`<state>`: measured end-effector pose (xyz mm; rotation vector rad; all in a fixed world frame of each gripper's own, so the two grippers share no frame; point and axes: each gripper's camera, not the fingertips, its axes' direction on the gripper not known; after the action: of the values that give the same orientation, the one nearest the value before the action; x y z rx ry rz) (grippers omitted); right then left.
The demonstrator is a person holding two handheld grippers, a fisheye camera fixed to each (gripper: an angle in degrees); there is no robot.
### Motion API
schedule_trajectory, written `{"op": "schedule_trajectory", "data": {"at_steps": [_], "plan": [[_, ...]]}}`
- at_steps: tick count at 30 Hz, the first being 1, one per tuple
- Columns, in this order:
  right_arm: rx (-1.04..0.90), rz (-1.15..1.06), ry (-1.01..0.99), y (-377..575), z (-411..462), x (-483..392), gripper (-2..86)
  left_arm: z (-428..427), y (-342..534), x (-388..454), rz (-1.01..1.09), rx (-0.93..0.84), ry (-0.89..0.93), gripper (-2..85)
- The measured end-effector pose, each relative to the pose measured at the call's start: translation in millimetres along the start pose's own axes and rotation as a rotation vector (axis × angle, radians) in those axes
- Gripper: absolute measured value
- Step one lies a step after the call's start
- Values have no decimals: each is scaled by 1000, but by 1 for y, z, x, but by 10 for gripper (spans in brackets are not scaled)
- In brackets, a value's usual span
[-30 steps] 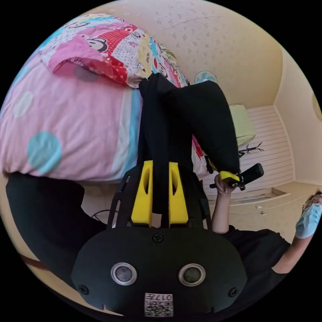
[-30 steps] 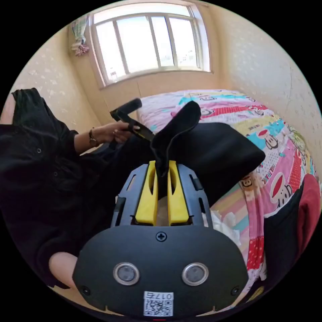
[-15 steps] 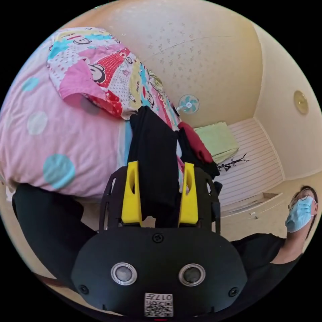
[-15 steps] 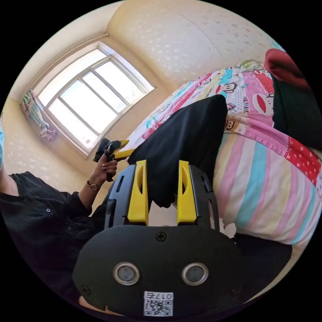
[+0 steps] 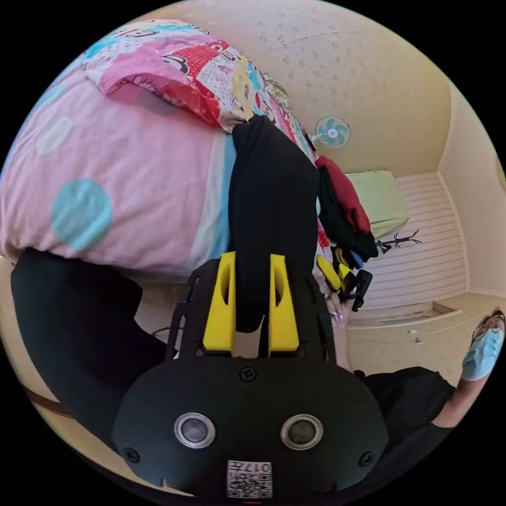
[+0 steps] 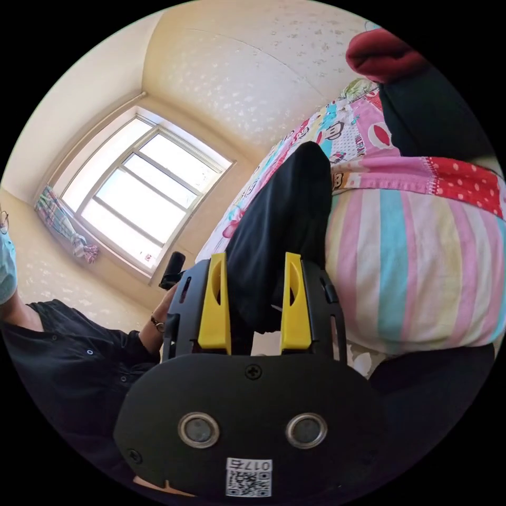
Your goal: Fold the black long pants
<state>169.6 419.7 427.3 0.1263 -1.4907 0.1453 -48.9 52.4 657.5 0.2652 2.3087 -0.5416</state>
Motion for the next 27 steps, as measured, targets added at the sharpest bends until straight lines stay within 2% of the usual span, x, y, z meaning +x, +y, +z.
{"op": "schedule_trajectory", "data": {"at_steps": [5,8,12,16,18,21,23,25,27], "plan": [[68,82,63,-6,-30,15,193,-11,5,-2,-23,-79,151,119],[52,133,11,-20,-30,31,222,-24,-7,-2,15,-130,113,177],[-40,146,-12,-42,-3,45,243,-47,-26,-15,38,98,171,197],[-93,163,-69,-52,37,36,262,8,-48,-23,8,10,205,207],[-99,164,-19,-48,49,22,262,18,-32,-5,-7,101,103,201],[-135,184,42,-45,62,1,241,46,-6,33,21,69,87,194],[-265,179,167,-46,73,-11,154,58,7,53,14,44,4,165],[-340,136,190,-43,76,-24,121,62,18,62,-26,19,61,126],[-371,117,148,-37,69,-40,106,59,37,78,-38,0,220,110]]}}
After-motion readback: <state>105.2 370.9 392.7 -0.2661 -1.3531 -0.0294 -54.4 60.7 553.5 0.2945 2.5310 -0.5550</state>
